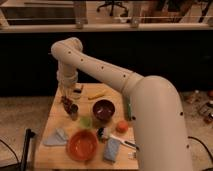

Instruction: Place grapes in metal cup

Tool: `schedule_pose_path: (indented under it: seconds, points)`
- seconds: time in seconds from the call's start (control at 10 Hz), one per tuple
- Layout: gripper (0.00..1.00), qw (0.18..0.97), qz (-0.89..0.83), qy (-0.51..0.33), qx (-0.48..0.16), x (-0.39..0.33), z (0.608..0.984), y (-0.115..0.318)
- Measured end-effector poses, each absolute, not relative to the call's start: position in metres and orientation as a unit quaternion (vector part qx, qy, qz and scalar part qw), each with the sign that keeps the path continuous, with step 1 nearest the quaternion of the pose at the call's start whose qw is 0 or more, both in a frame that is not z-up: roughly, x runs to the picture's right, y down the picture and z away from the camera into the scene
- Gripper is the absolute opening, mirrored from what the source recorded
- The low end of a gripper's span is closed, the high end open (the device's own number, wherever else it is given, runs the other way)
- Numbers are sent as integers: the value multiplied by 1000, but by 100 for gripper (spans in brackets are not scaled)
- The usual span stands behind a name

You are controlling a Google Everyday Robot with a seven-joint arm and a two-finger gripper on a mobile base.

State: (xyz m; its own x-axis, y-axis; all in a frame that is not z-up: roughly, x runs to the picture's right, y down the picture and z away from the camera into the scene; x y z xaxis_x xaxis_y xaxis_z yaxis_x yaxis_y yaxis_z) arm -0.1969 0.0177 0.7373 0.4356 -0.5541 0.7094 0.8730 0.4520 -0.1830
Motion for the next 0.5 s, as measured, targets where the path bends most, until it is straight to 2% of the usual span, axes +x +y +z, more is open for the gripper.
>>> schedule_pose_path:
  seconds: [0.3,0.5]
  points:
    - [68,799,-444,-293,-280,-195,742,20]
    - [80,798,-445,-295,-281,-194,742,22]
